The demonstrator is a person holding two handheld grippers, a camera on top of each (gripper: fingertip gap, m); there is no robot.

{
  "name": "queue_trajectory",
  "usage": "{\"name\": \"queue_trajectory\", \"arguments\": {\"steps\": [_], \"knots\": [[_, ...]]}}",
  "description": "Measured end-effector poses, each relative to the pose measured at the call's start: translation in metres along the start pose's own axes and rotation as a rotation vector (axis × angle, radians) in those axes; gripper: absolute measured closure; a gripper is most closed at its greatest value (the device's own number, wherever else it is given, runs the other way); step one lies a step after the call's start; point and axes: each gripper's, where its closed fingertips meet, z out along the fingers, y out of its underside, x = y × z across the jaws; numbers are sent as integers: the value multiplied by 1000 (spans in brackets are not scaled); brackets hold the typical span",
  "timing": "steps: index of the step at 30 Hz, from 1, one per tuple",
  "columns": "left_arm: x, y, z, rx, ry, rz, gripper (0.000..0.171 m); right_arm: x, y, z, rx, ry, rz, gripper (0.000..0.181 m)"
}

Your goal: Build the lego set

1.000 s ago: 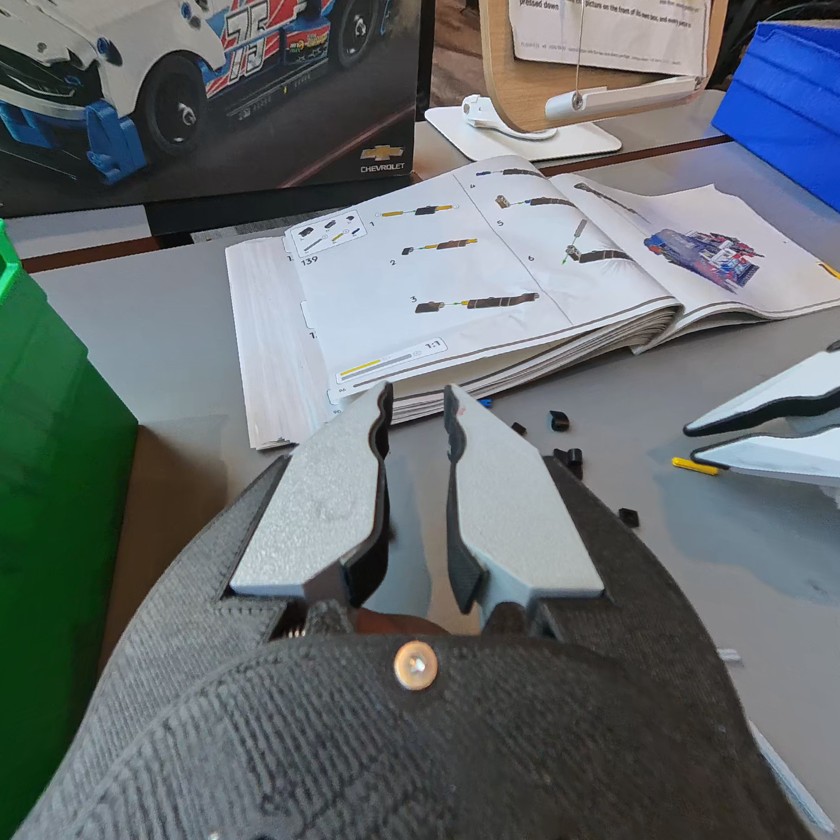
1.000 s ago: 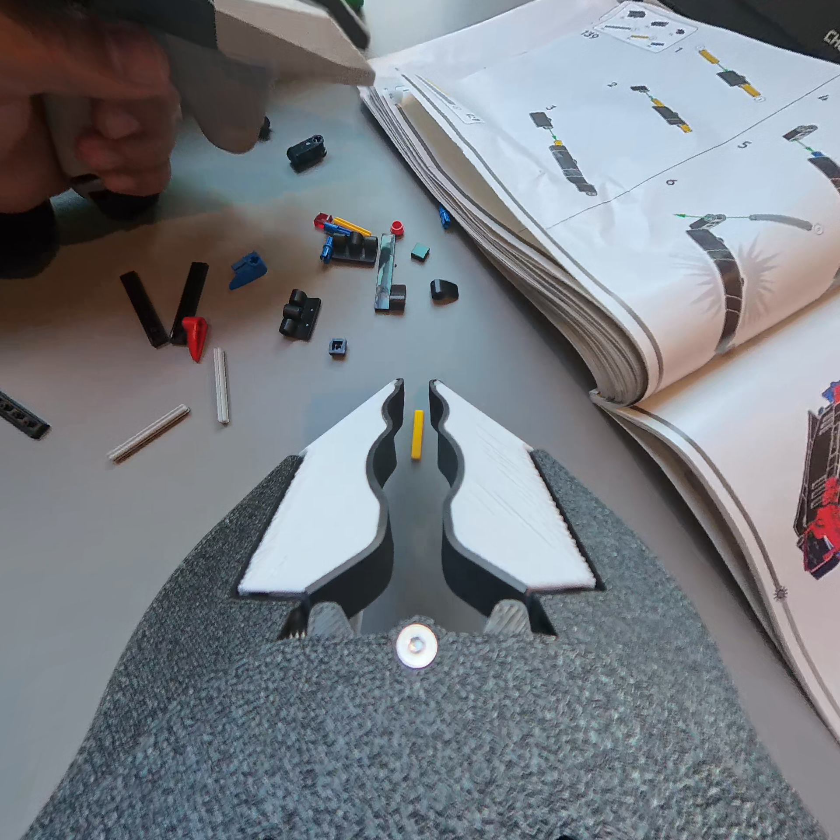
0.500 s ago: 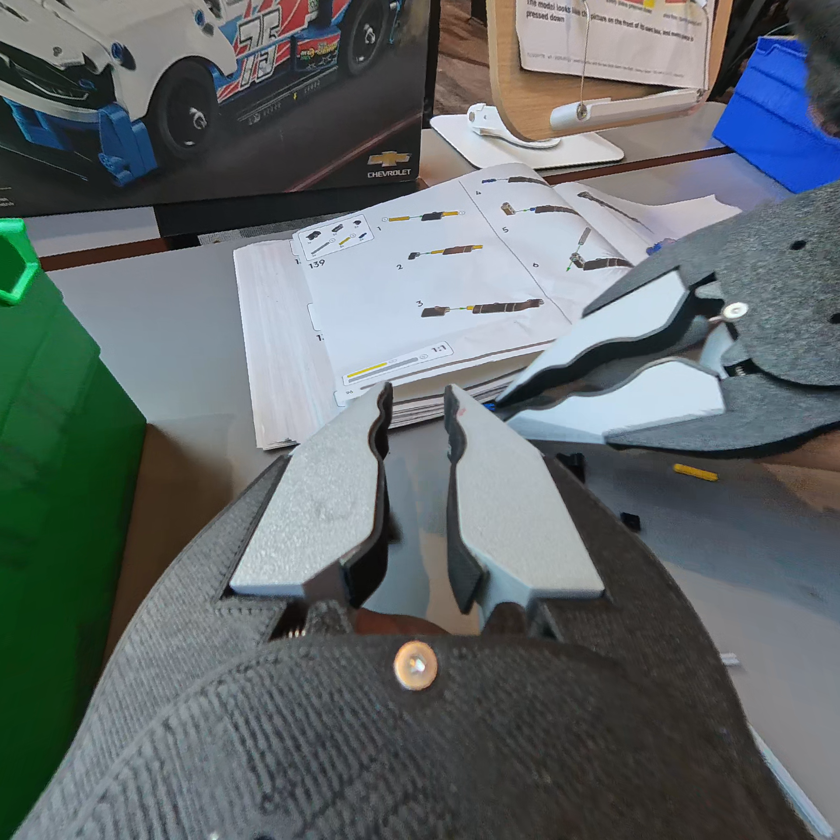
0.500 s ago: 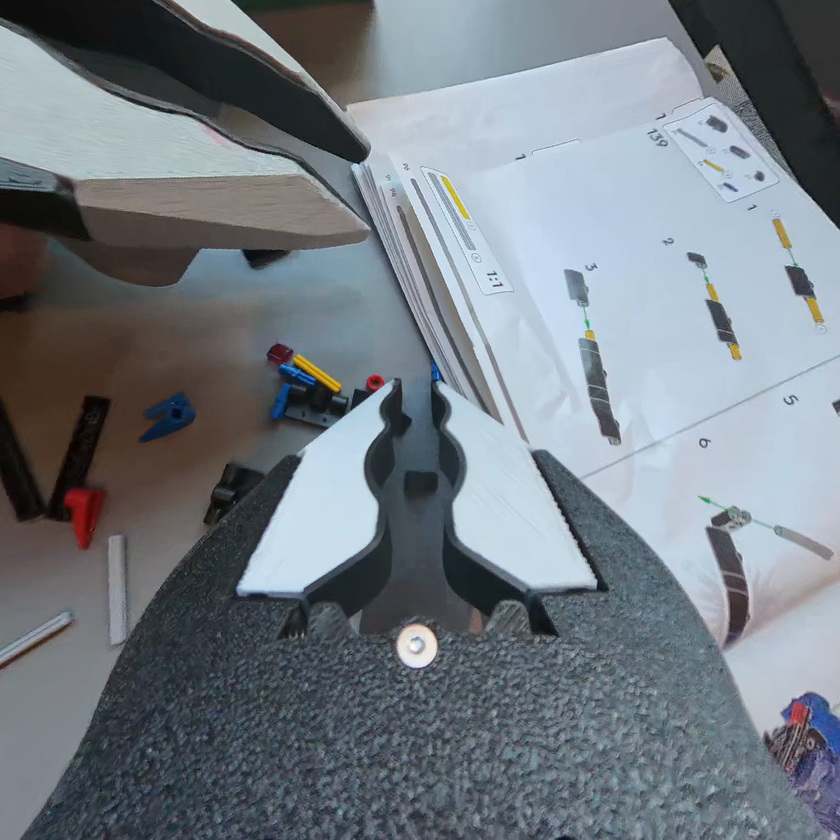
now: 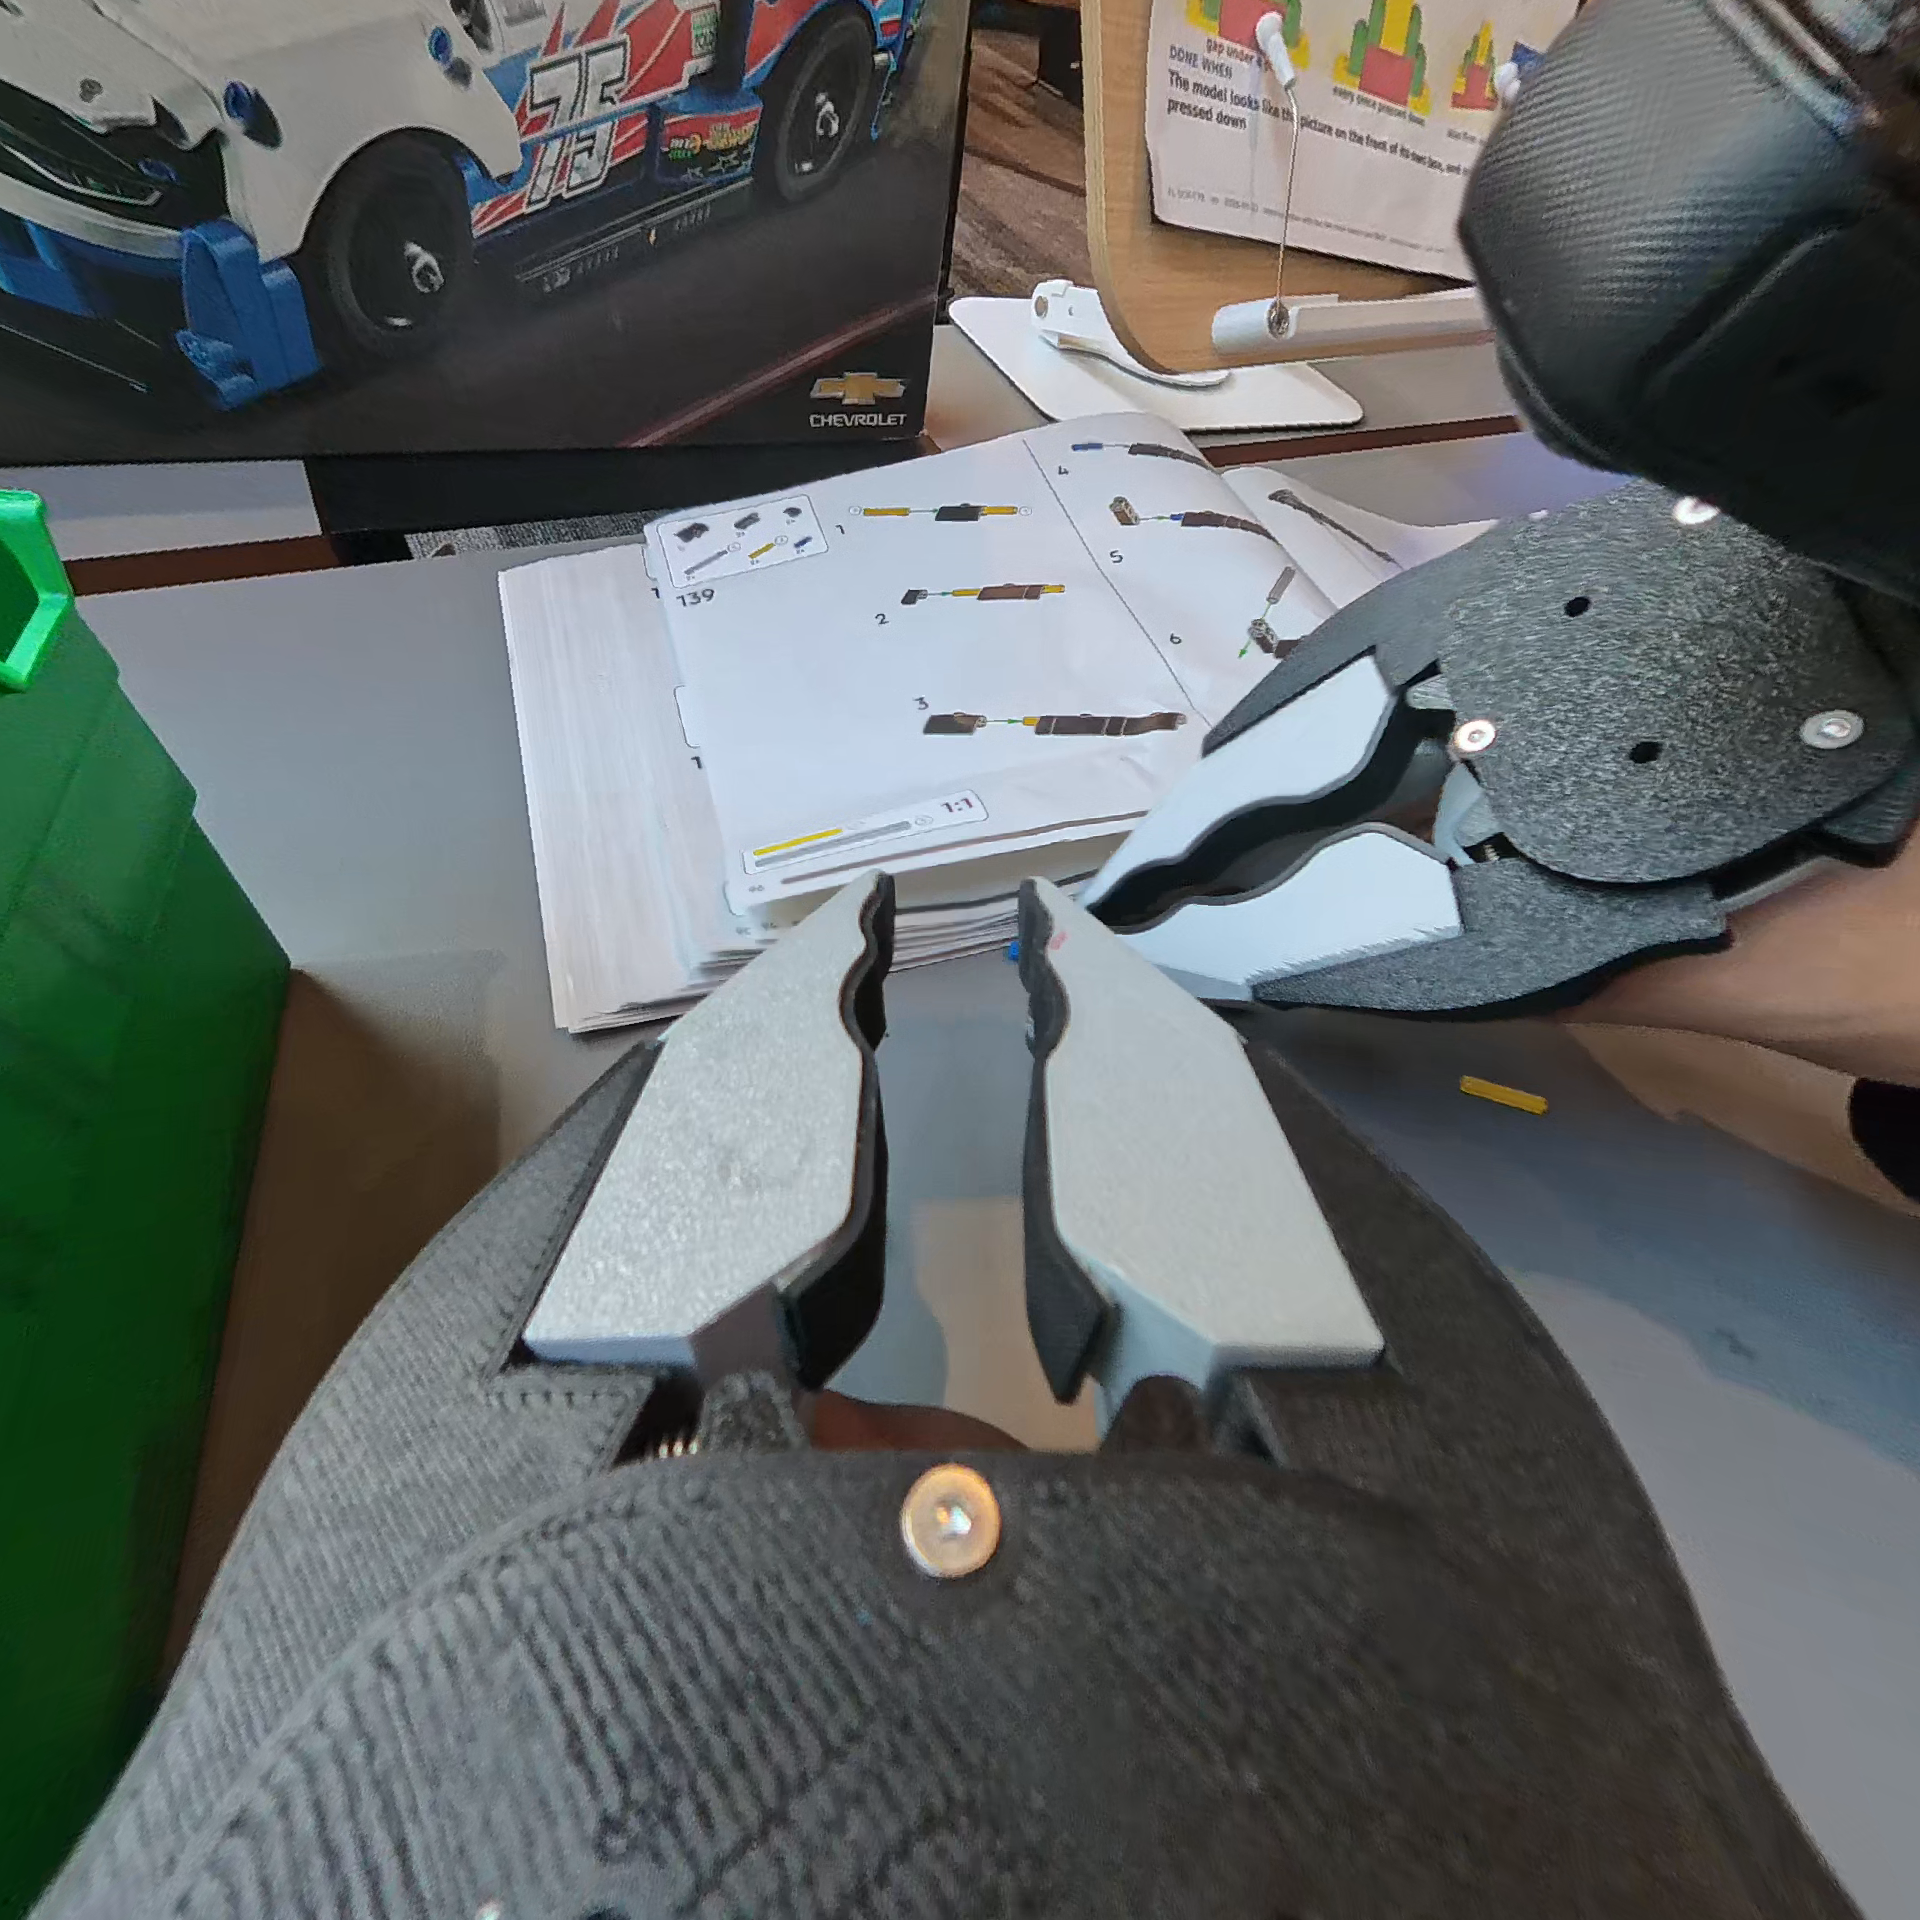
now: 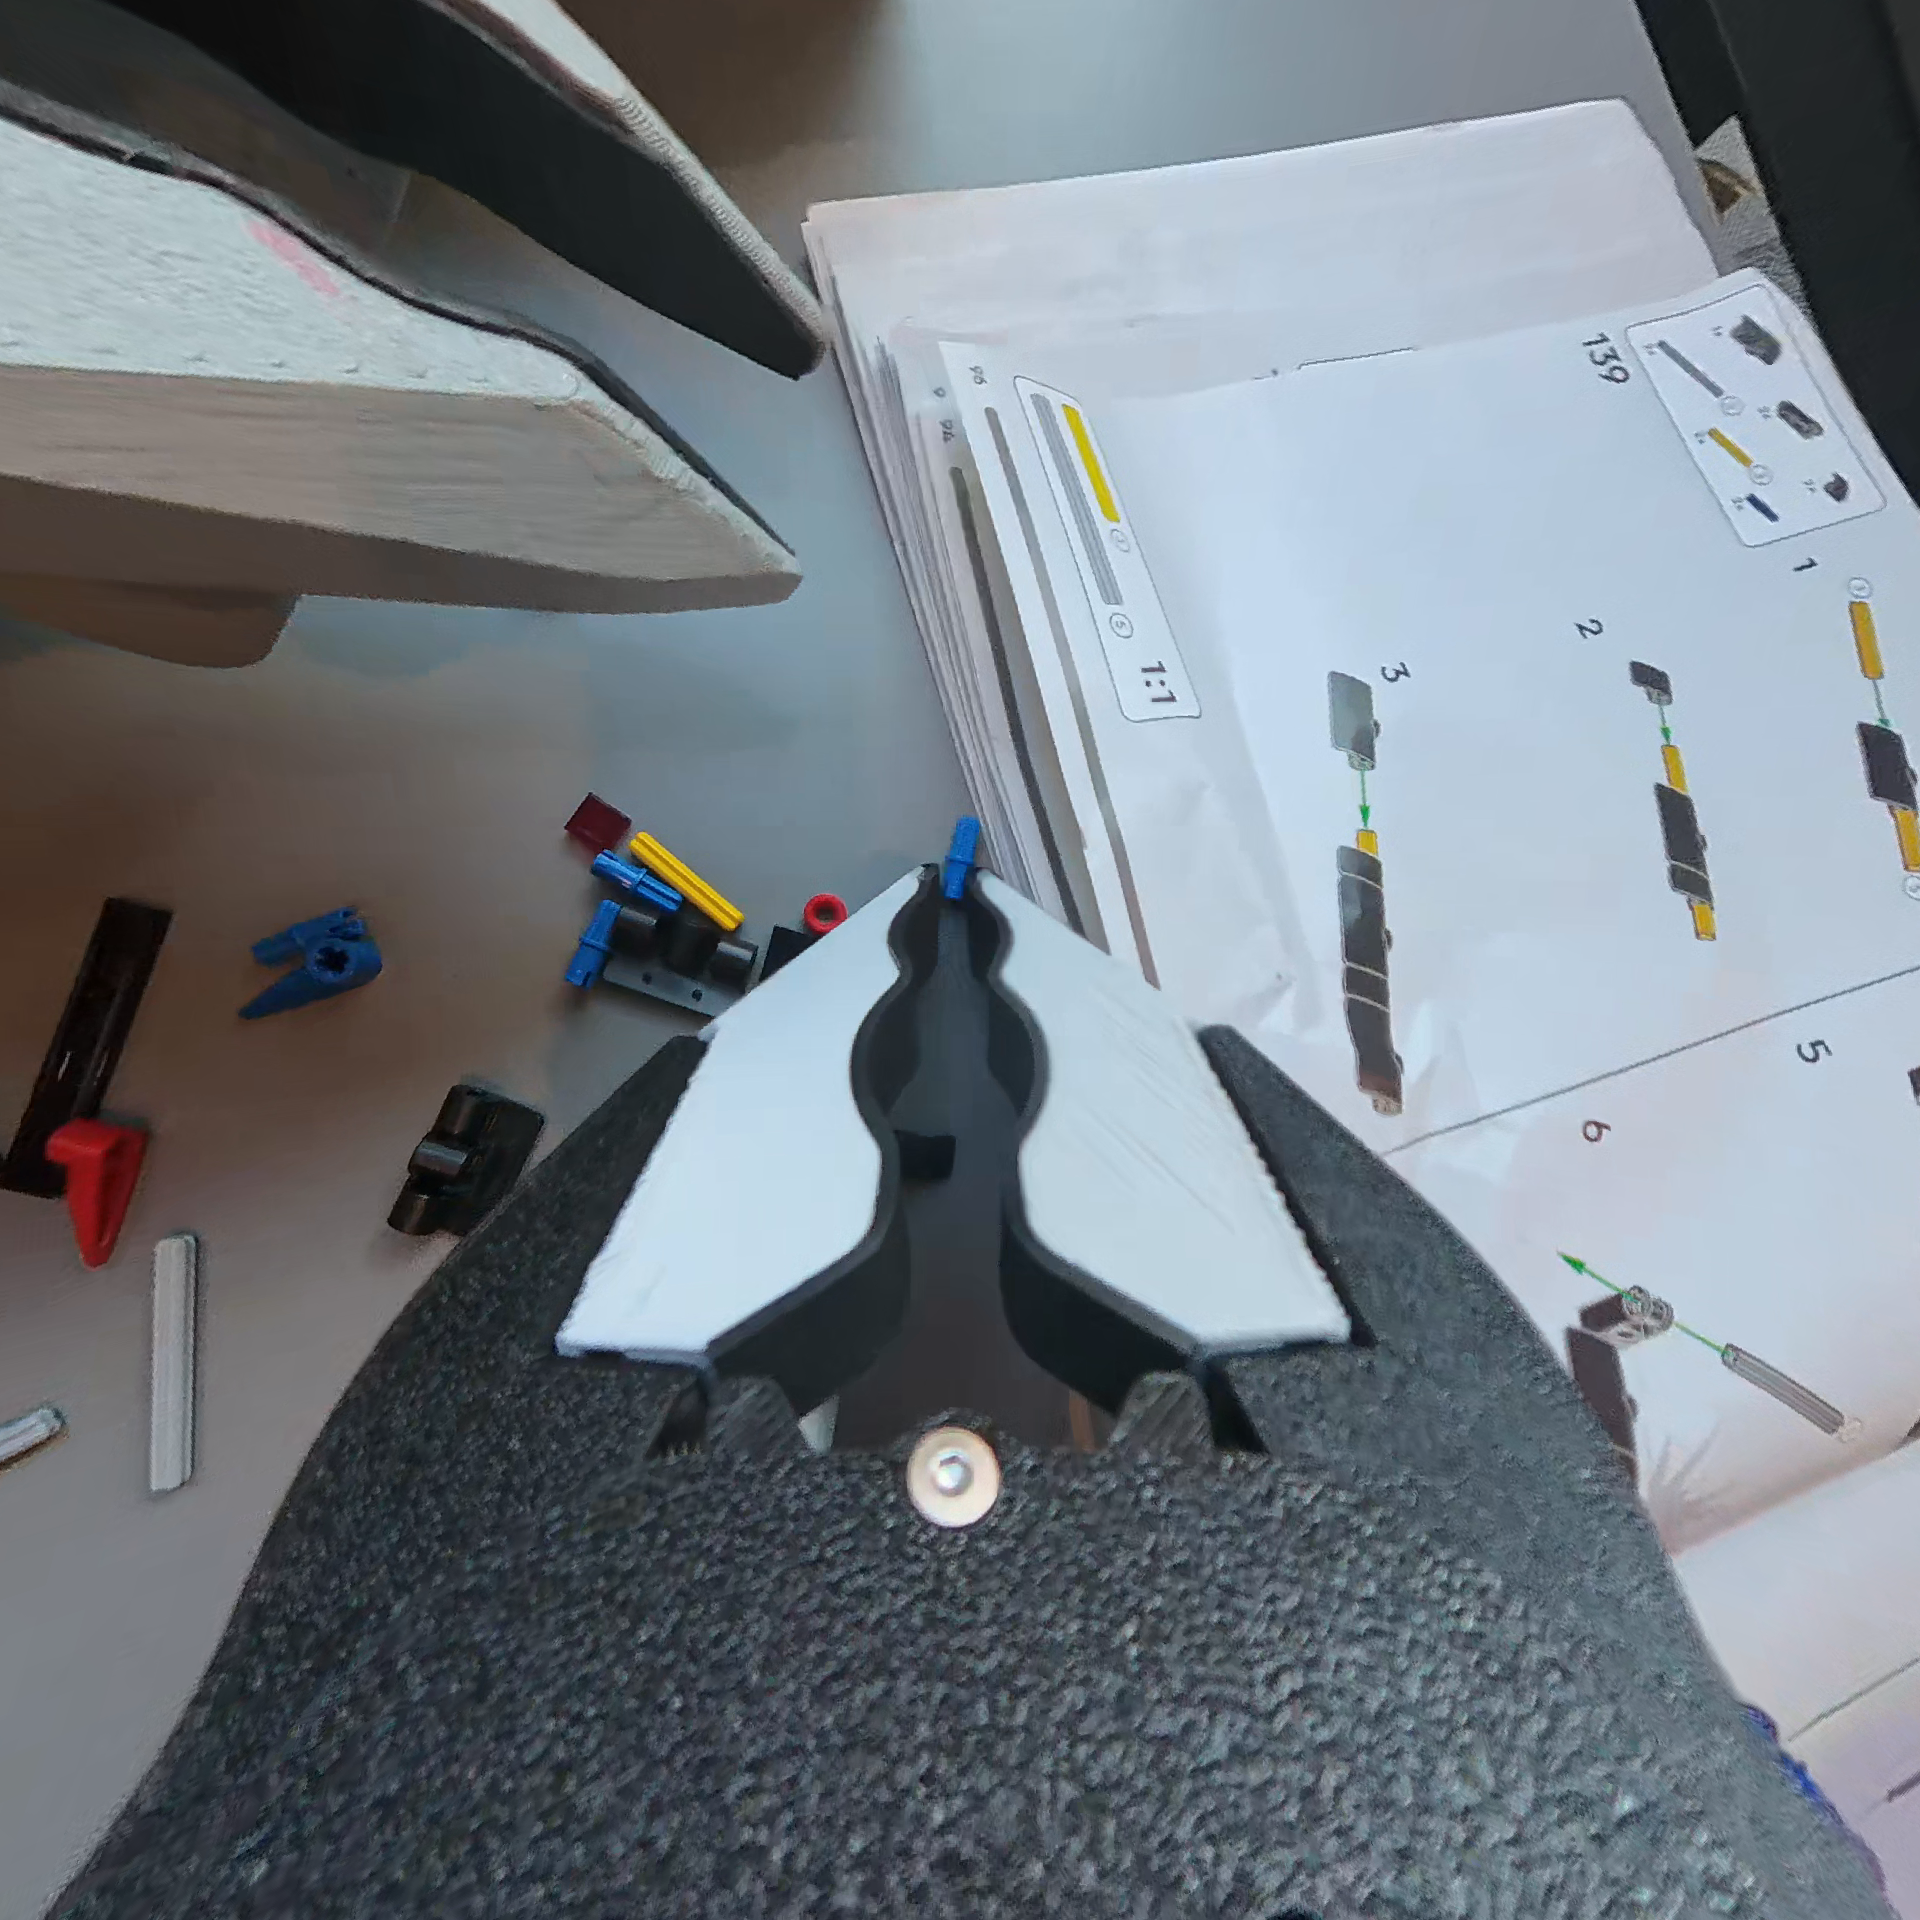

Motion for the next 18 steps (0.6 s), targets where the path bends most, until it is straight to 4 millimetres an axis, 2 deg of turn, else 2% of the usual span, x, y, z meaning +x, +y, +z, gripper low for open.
{"name": "queue_trajectory", "arguments": {"steps": [5,8,12,16,18], "knots": [[-2,0,0,1,-2,-7,151,-15,-7,-10,33,-120,21,173],[-2,-1,0,1,-1,-11,151,-10,-10,-16,42,-90,22,174],[-2,-1,0,2,-5,-4,151,-7,-11,-7,17,-75,54,168],[-5,-5,-3,21,-12,-10,151,-12,-22,2,45,-95,122,164],[-7,-7,-4,25,-17,-12,151,-13,-18,9,15,-96,133,165]]}}
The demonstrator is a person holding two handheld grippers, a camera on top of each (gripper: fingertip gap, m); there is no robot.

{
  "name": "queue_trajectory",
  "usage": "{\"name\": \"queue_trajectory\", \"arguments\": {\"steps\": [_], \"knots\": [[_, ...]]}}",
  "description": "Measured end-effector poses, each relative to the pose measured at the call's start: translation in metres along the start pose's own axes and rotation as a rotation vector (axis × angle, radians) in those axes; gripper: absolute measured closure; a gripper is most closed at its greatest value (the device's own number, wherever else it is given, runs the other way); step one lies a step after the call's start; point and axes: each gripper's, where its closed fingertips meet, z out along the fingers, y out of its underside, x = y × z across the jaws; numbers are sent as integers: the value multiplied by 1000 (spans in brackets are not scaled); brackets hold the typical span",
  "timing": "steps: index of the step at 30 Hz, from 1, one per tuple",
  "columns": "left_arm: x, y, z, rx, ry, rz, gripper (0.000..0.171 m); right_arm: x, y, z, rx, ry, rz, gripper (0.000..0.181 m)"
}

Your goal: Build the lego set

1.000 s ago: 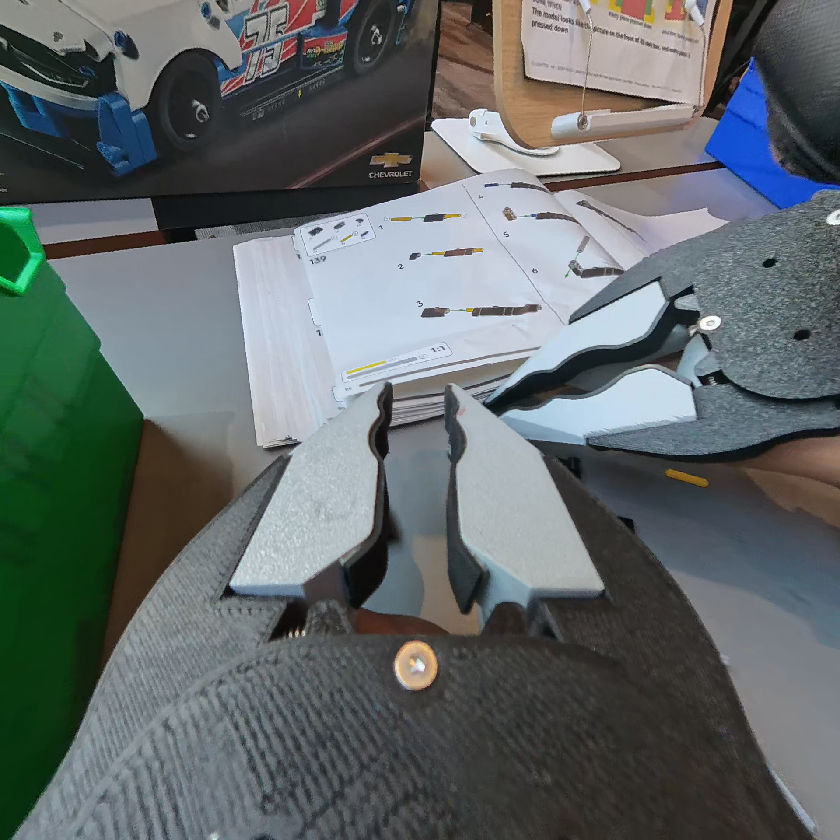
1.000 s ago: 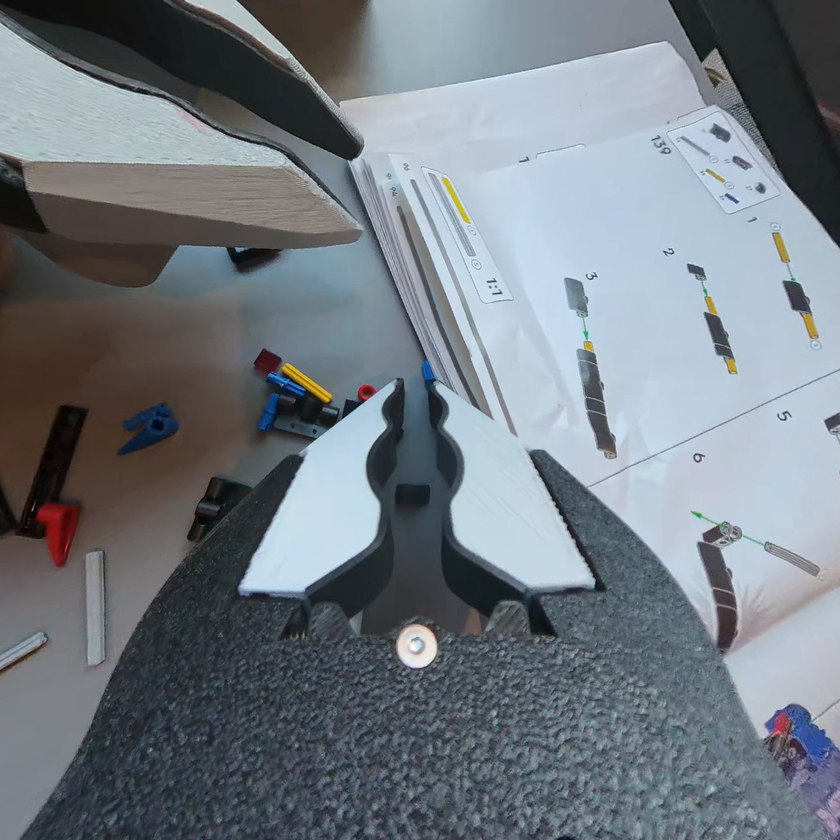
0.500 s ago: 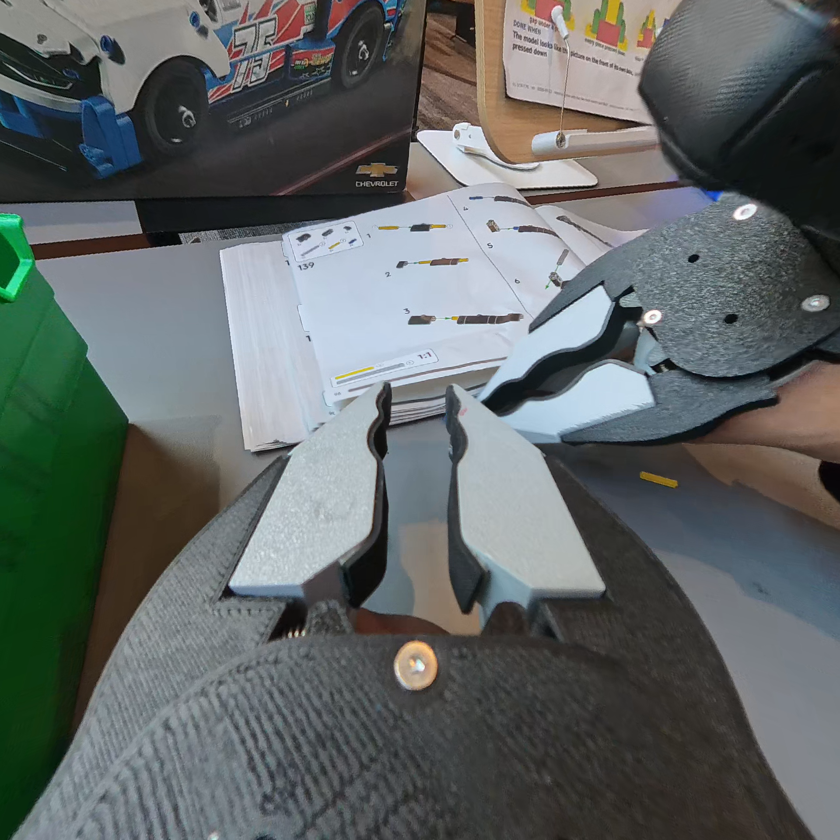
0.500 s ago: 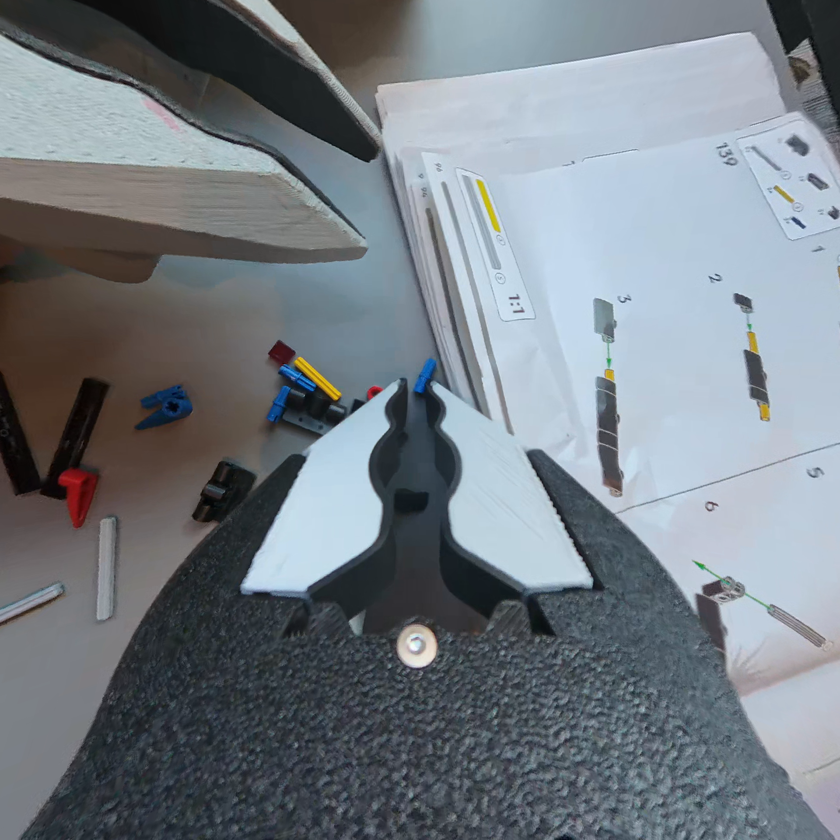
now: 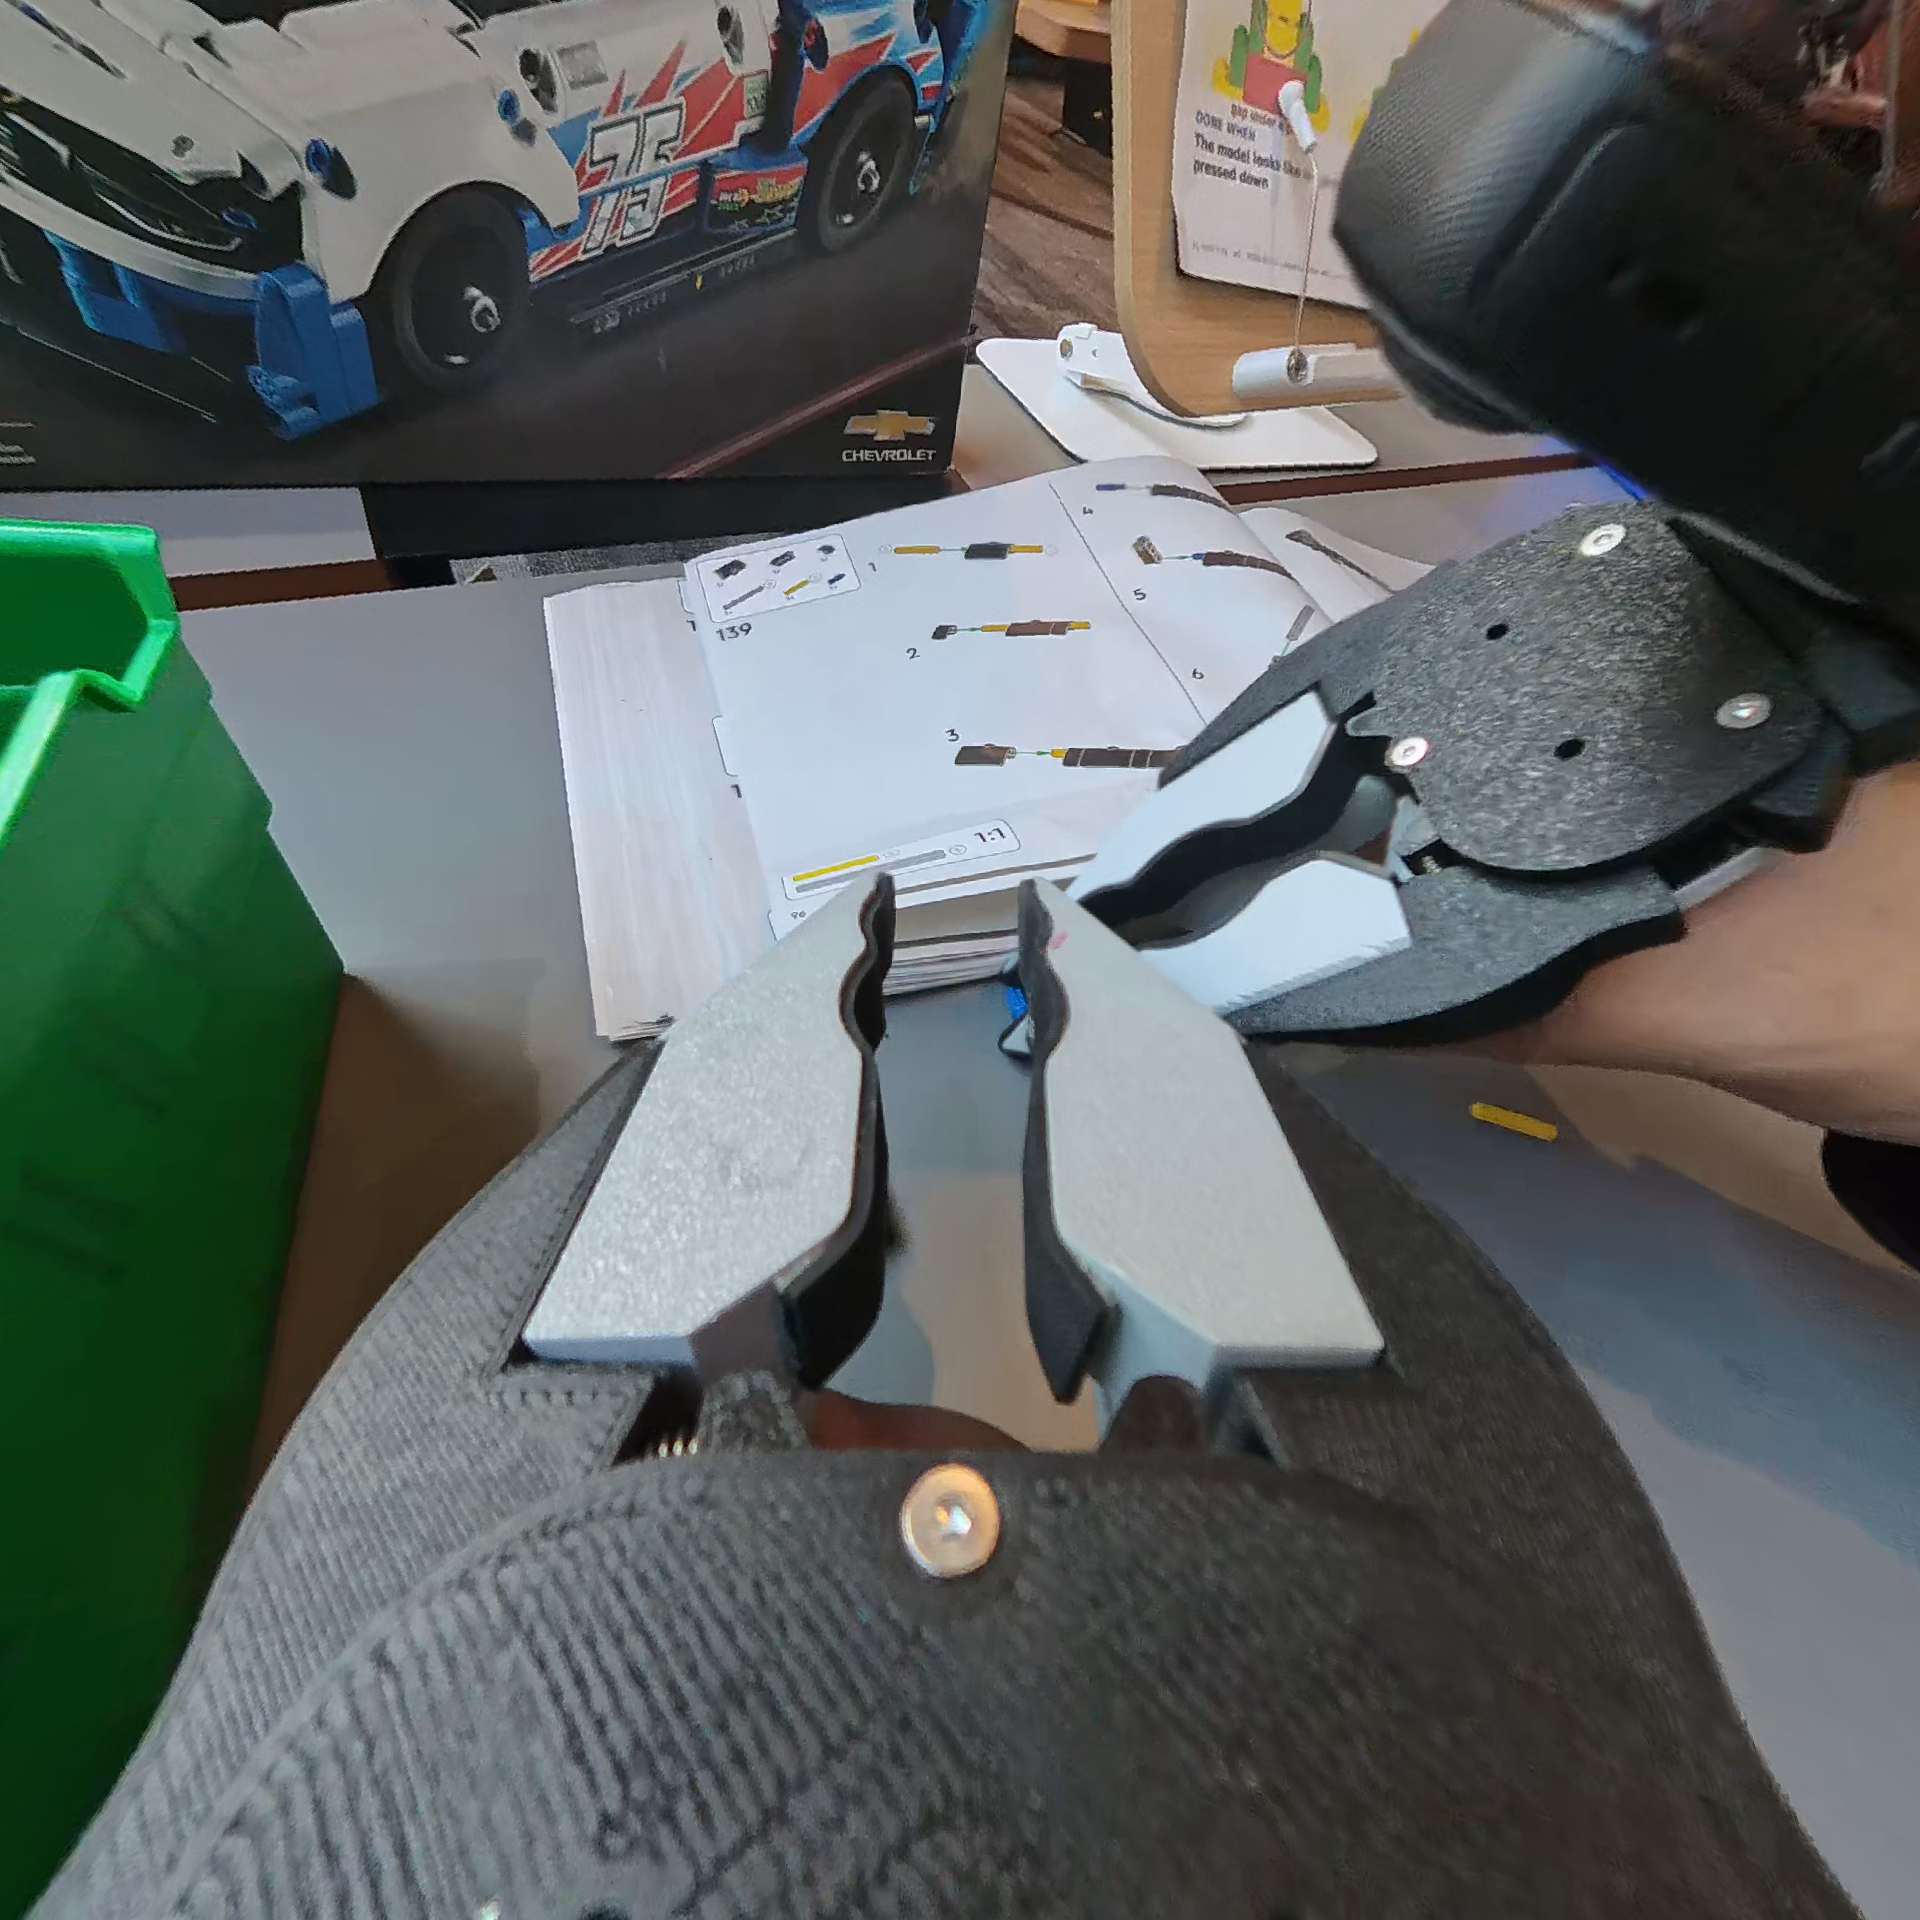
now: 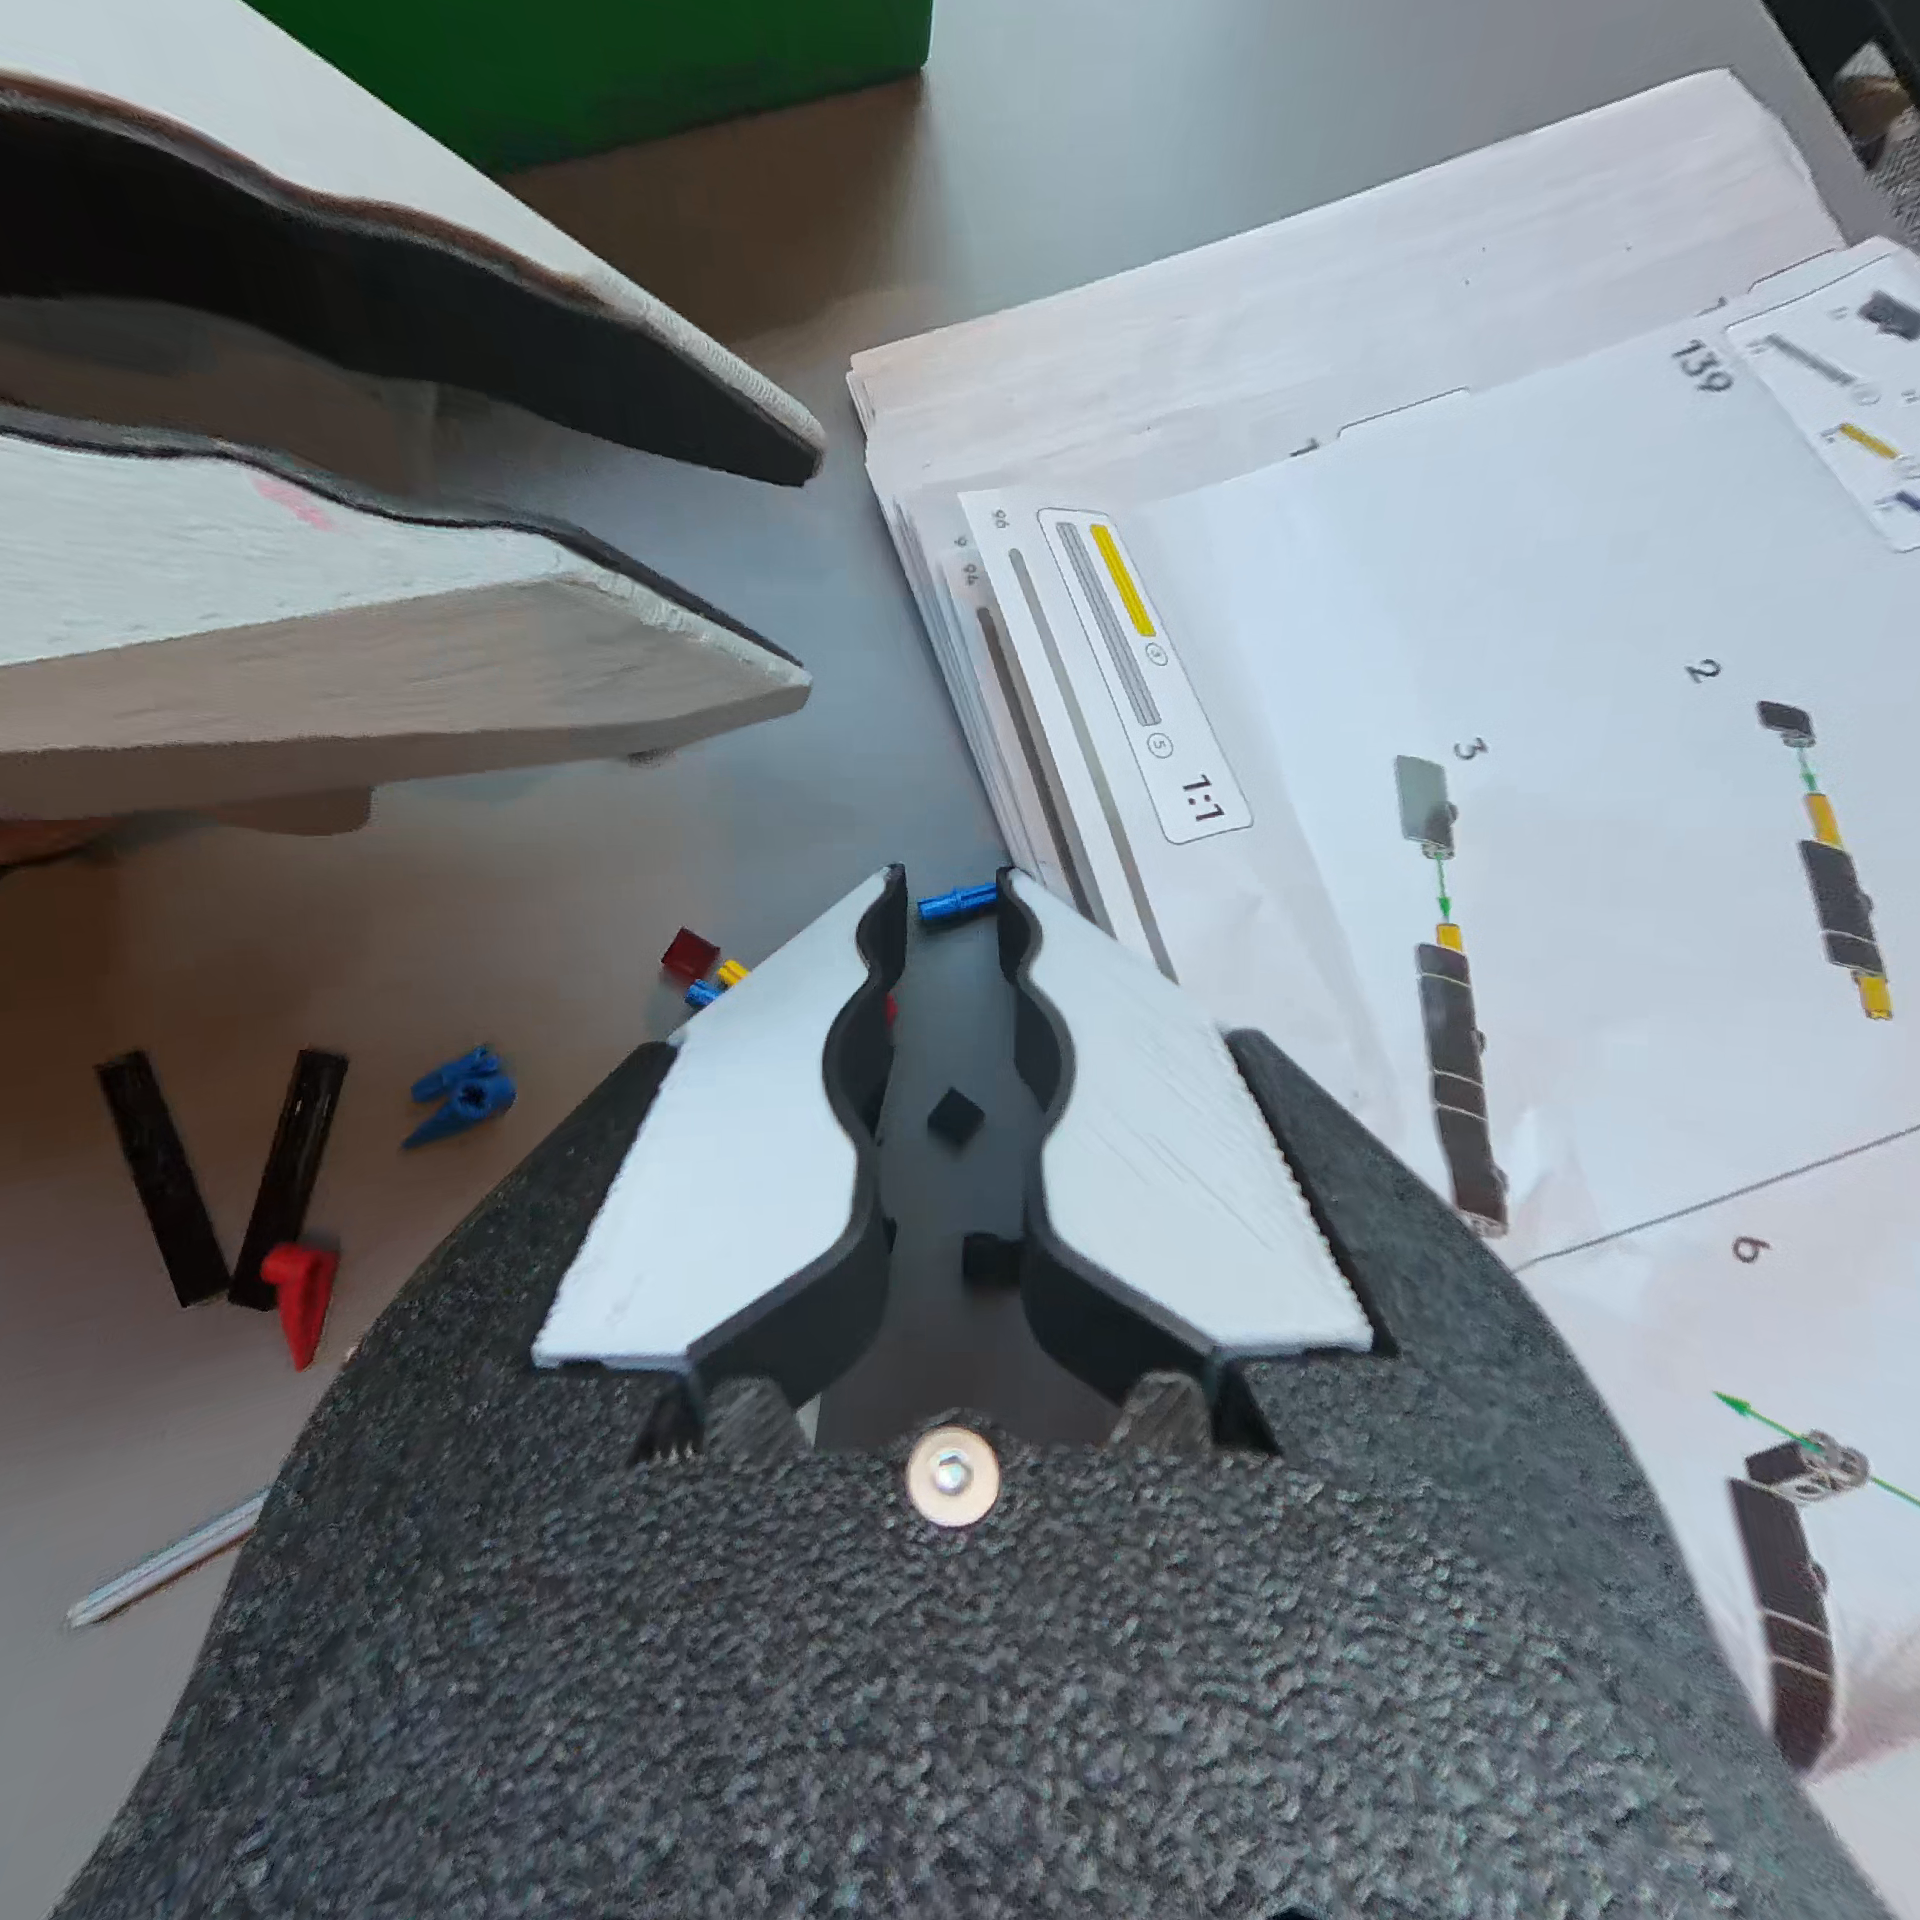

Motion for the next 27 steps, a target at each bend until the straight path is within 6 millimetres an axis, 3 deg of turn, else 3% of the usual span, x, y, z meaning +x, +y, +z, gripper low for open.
{"name": "queue_trajectory", "arguments": {"steps": [4,10,14,18,23,27], "knots": [[0,2,1,-8,7,-13,151,-6,4,-2,3,-21,-8,174],[2,-2,-1,5,11,-7,151,-45,10,-10,16,-162,-101,173],[2,-1,-1,2,7,1,151,-46,10,-17,14,-150,-108,164],[1,-2,-2,5,3,8,151,-46,11,-43,80,-138,-70,164],[7,-3,-3,8,21,26,151,-48,39,-80,164,-116,56,165],[13,2,-1,-5,45,62,151,-60,64,-86,182,-107,134,165]]}}
